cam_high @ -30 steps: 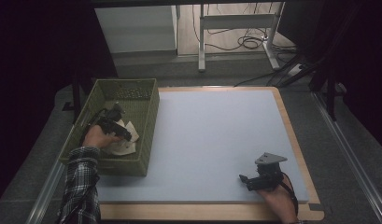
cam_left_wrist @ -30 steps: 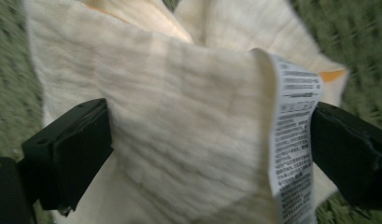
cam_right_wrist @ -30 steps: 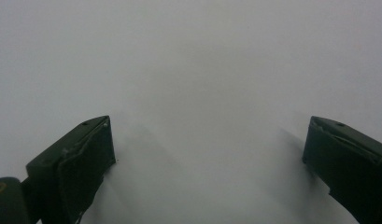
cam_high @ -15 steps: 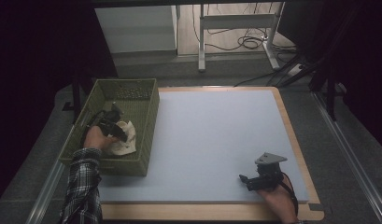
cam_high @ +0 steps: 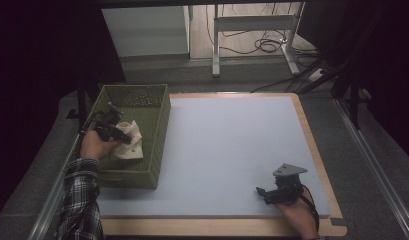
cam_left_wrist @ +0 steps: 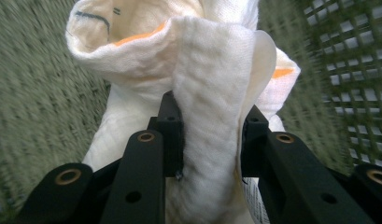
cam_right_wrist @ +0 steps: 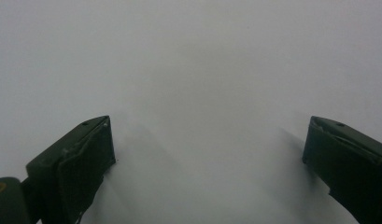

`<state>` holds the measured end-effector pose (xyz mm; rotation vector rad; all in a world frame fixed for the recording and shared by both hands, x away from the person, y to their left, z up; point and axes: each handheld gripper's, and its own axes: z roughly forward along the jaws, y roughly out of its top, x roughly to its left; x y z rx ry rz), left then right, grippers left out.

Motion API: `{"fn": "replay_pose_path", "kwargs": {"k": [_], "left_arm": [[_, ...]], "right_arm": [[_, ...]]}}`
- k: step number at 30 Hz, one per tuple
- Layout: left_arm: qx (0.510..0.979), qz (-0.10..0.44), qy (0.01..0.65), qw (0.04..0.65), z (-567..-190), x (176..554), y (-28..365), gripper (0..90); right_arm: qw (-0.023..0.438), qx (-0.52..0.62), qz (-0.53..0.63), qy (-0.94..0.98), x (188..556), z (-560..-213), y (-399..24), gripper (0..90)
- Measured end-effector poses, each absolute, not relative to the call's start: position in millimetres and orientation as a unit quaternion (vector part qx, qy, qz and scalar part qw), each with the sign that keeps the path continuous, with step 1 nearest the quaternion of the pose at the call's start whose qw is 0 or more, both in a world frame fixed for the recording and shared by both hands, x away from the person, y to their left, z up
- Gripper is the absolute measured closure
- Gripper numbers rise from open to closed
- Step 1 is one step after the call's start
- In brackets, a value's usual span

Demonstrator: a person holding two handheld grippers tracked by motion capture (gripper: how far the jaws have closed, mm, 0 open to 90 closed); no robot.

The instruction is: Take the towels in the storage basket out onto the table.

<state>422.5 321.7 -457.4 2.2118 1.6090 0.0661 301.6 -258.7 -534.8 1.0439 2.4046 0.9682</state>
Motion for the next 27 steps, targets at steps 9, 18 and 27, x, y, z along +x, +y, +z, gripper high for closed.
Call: {"fn": "replay_pose_path", "kwargs": {"k": [9,18,27], "left_arm": [[0.797,0.053,0.559,0.224,-424.1,410.5,321.4,68.4],[0.802,0.081,0.536,0.249,-386.7,395.9,315.2,67.6],[0.810,0.092,0.512,0.271,-364.7,391.7,298.3,67.6]], "right_arm": [[0.173,0.368,0.341,0.848,301.5,-534.8,-258.7,2.2],[0.173,0.368,0.341,0.848,301.4,-534.8,-258.7,2.2],[0.173,0.368,0.341,0.848,301.5,-534.8,-258.7,2.2]]}}
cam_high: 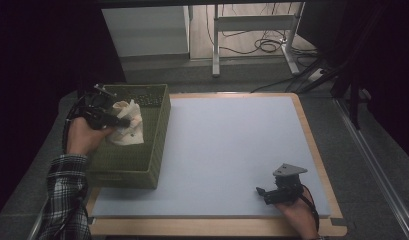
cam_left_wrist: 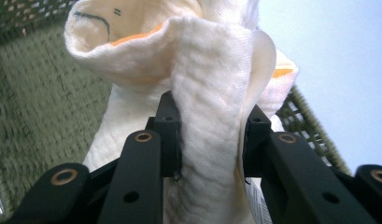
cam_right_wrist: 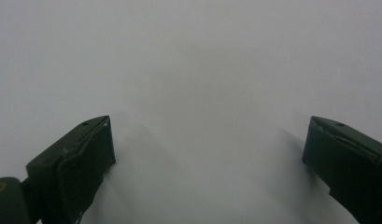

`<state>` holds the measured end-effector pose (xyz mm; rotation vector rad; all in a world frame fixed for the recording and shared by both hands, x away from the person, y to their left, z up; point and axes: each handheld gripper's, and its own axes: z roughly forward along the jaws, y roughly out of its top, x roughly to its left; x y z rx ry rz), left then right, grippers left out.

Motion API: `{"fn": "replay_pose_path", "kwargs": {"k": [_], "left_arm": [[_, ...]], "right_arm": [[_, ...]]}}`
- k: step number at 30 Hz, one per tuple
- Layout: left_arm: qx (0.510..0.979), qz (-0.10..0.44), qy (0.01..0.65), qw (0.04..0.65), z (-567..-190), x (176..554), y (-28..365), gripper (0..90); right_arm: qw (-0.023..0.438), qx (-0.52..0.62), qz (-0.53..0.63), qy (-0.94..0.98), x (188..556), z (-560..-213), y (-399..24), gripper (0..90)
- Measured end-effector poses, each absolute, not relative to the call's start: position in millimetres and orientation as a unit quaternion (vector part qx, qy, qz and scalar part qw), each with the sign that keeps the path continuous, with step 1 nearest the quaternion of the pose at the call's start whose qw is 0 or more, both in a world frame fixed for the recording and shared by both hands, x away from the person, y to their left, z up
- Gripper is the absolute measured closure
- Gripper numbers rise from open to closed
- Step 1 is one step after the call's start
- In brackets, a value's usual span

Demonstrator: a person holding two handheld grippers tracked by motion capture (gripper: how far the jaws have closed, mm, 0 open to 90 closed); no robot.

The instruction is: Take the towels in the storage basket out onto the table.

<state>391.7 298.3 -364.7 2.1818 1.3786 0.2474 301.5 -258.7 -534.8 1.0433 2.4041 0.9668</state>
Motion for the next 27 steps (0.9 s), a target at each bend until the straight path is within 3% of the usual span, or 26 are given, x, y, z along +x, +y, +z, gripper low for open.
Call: {"fn": "replay_pose_path", "kwargs": {"k": [14,27], "left_arm": [[0.832,0.093,0.460,0.296,-346.9,396.8,244.5,67.4],[0.856,0.077,0.415,0.299,-356.1,410.8,180.8,66.6]], "right_arm": [[0.173,0.368,0.341,0.847,301.4,-534.8,-258.6,2.2],[0.173,0.368,0.341,0.847,301.5,-534.8,-258.7,2.2]]}}
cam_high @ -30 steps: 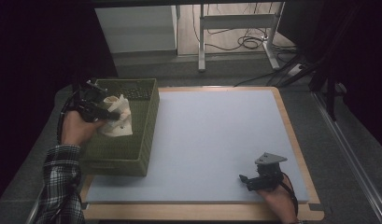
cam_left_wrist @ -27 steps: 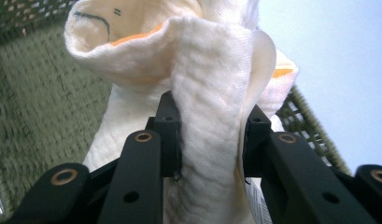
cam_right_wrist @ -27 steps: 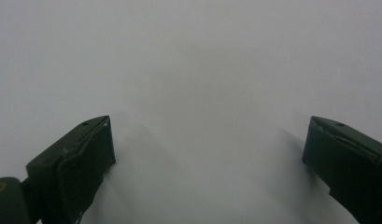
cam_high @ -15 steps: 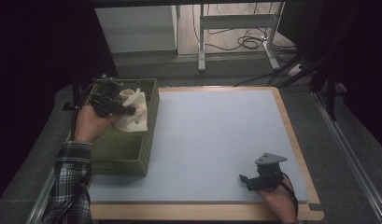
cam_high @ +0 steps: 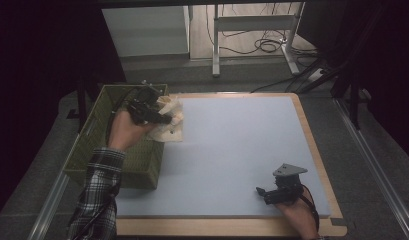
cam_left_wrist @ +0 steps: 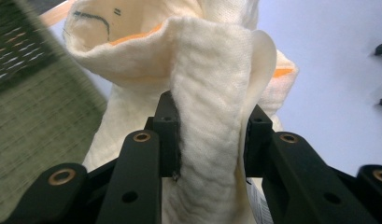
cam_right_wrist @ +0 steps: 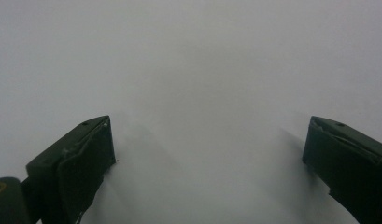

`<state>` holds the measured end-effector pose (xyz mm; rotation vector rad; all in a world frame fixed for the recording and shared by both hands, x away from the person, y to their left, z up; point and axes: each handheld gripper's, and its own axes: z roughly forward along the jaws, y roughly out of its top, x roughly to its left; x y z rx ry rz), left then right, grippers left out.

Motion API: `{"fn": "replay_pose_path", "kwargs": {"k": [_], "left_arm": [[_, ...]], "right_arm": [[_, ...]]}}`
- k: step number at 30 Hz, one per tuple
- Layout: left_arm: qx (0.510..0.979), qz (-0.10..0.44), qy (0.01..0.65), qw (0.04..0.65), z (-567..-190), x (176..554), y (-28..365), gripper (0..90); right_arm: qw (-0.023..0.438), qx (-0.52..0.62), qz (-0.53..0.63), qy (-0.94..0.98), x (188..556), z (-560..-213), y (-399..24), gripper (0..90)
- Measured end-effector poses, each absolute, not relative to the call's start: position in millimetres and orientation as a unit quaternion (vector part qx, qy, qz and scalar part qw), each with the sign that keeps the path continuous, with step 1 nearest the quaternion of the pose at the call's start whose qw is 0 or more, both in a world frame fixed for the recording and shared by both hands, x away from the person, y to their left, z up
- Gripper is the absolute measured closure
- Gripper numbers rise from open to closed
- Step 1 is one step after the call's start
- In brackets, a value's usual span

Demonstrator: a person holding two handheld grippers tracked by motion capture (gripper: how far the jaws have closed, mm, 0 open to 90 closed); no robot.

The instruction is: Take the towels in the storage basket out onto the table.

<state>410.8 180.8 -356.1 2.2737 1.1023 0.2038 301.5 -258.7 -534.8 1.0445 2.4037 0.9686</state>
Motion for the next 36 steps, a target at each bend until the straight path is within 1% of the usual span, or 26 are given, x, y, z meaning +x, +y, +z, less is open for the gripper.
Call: {"fn": "replay_pose_path", "kwargs": {"k": [1,3,11,14,19,20,26,27,31,36], "left_arm": [[0.856,0.077,0.415,0.299,-356.1,410.8,180.8,66.3],[0.860,0.080,0.407,0.297,-359.9,413.7,165.1,66.1],[0.870,0.071,0.388,0.295,-371.4,418.0,128.0,65.7],[0.878,0.064,0.376,0.291,-382.1,419.7,106.8,65.4],[0.884,0.056,0.366,0.285,-394.2,421.9,87.2,65.1],[0.887,0.052,0.362,0.282,-401.0,423.2,77.7,65.0],[0.896,0.046,0.351,0.269,-418.3,425.9,56.1,64.6],[0.898,0.044,0.348,0.267,-425.8,427.0,47.1,64.4],[0.899,0.044,0.346,0.264,-435.6,428.3,36.6,63.9],[0.901,0.039,0.344,0.263,-457.4,431.1,17.9,63.6]], "right_arm": [[0.173,0.368,0.341,0.847,301.5,-534.8,-258.7,2.2],[0.173,0.368,0.342,0.847,301.4,-534.8,-258.7,2.2],[0.172,0.368,0.341,0.848,301.5,-534.8,-258.8,2.2],[0.172,0.368,0.341,0.848,301.5,-534.8,-258.8,2.2],[0.172,0.368,0.341,0.847,301.4,-534.8,-258.8,2.2],[0.172,0.368,0.342,0.847,301.5,-534.8,-258.8,2.2],[0.173,0.368,0.341,0.848,301.5,-534.8,-258.8,2.2],[0.173,0.368,0.342,0.848,301.5,-534.8,-258.8,2.2],[0.172,0.368,0.342,0.848,301.4,-534.8,-258.8,2.2],[0.172,0.368,0.342,0.848,301.4,-534.7,-258.8,2.2]]}}
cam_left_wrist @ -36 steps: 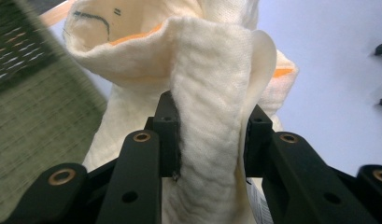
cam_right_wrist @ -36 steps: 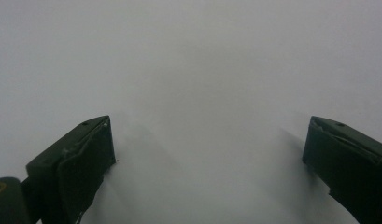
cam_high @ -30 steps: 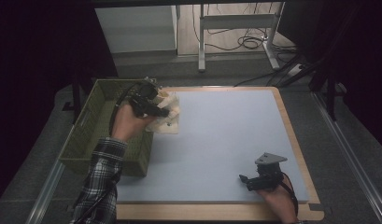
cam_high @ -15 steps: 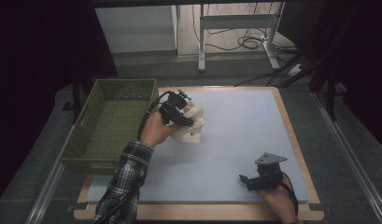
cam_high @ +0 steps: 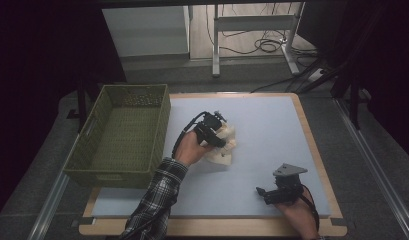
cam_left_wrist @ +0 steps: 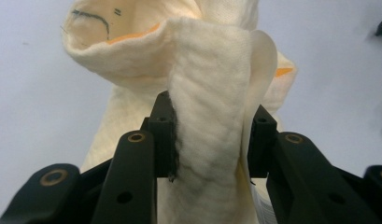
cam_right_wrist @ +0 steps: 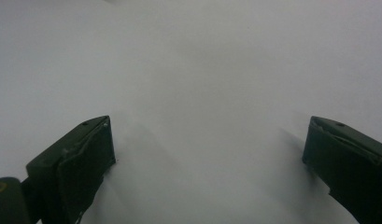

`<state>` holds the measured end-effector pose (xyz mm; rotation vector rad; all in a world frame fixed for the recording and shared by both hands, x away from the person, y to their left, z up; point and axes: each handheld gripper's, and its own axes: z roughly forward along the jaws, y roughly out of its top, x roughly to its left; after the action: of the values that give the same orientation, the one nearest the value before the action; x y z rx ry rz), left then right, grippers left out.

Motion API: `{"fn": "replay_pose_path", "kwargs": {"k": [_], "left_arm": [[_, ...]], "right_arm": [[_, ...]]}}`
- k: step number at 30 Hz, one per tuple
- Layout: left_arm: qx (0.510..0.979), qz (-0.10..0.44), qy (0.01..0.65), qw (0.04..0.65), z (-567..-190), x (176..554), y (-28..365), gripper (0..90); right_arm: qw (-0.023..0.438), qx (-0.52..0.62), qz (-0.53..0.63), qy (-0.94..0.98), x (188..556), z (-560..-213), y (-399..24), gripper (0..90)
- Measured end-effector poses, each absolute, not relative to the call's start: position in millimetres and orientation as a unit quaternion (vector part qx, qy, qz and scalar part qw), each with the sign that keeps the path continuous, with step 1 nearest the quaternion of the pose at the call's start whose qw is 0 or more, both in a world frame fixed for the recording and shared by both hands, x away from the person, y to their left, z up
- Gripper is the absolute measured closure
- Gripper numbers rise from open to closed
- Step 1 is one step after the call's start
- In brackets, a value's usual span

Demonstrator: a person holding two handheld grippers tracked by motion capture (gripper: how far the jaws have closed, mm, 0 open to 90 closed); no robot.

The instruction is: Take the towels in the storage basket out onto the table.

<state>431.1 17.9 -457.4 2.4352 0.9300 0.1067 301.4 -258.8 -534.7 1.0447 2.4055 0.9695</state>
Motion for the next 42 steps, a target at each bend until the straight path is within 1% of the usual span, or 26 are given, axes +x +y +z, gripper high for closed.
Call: {"fn": "replay_pose_path", "kwargs": {"k": [4,7,11,12,14,15,18,22,24,27,30,33,34,35,36,37,38,41,42], "left_arm": [[0.901,0.043,0.344,0.261,-469.1,431.5,9.3,63.5],[0.901,0.037,0.346,0.258,-478.5,432.0,5.2,60.3],[0.903,0.029,0.345,0.254,-485.5,433.3,4.9,43.7],[0.902,0.023,0.345,0.257,-486.9,433.3,5.5,36.3],[0.899,0.019,0.349,0.265,-486.7,432.1,5.9,32.5],[0.897,0.014,0.346,0.274,-483.4,429.9,7.9,29.1],[0.897,0.020,0.341,0.279,-477.2,425.5,11.0,26.1],[0.900,0.033,0.332,0.279,-465.9,421.1,18.9,25.8],[0.901,0.035,0.331,0.279,-463.1,420.1,20.7,27.6],[0.903,0.039,0.320,0.283,-456.4,416.1,23.5,33.1],[0.912,0.032,0.295,0.284,-455.0,410.1,15.1,39.9],[0.919,0.035,0.283,0.274,-458.2,406.8,5.9,43.4],[0.925,0.055,0.277,0.253,-463.3,404.9,-2.8,43.5],[0.925,0.055,0.277,0.253,-463.3,404.9,-2.8,44.8],[0.930,0.082,0.271,0.234,-467.8,404.8,-7.0,48.2],[0.930,0.082,0.271,0.234,-467.8,404.8,-7.0,51.4],[0.932,0.095,0.272,0.219,-472.7,406.9,-7.0,55.1],[0.931,0.083,0.277,0.224,-476.8,410.4,-1.9,65.5],[0.930,0.078,0.279,0.226,-476.7,411.4,0.8,71.8]], "right_arm": [[0.172,0.368,0.341,0.848,301.5,-534.8,-258.9,2.2],[0.172,0.368,0.341,0.848,301.4,-534.8,-258.8,2.2],[0.172,0.368,0.341,0.847,301.5,-534.8,-258.8,2.2],[0.173,0.368,0.341,0.848,301.5,-534.8,-258.9,2.2],[0.172,0.368,0.341,0.848,301.5,-534.8,-258.8,2.2],[0.173,0.368,0.341,0.848,301.5,-534.8,-258.8,2.2],[0.172,0.368,0.341,0.848,301.5,-534.8,-258.8,2.2],[0.172,0.368,0.341,0.848,301.6,-534.7,-258.9,2.2],[0.171,0.368,0.341,0.848,301.6,-534.7,-258.9,2.2],[0.171,0.368,0.341,0.848,301.7,-534.7,-258.9,2.2],[0.171,0.368,0.341,0.848,301.7,-534.6,-258.8,2.2],[0.171,0.368,0.341,0.848,301.7,-534.6,-258.8,2.2],[0.171,0.368,0.341,0.848,301.7,-534.6,-258.8,2.2],[0.171,0.368,0.341,0.848,301.7,-534.6,-258.8,2.2],[0.171,0.368,0.341,0.848,301.7,-534.6,-258.8,2.2],[0.171,0.368,0.341,0.848,301.8,-534.6,-258.9,2.2],[0.171,0.368,0.341,0.848,301.8,-534.6,-258.9,2.2],[0.171,0.368,0.341,0.848,301.9,-534.7,-258.9,2.2],[0.170,0.368,0.341,0.848,301.9,-534.7,-258.9,2.2]]}}
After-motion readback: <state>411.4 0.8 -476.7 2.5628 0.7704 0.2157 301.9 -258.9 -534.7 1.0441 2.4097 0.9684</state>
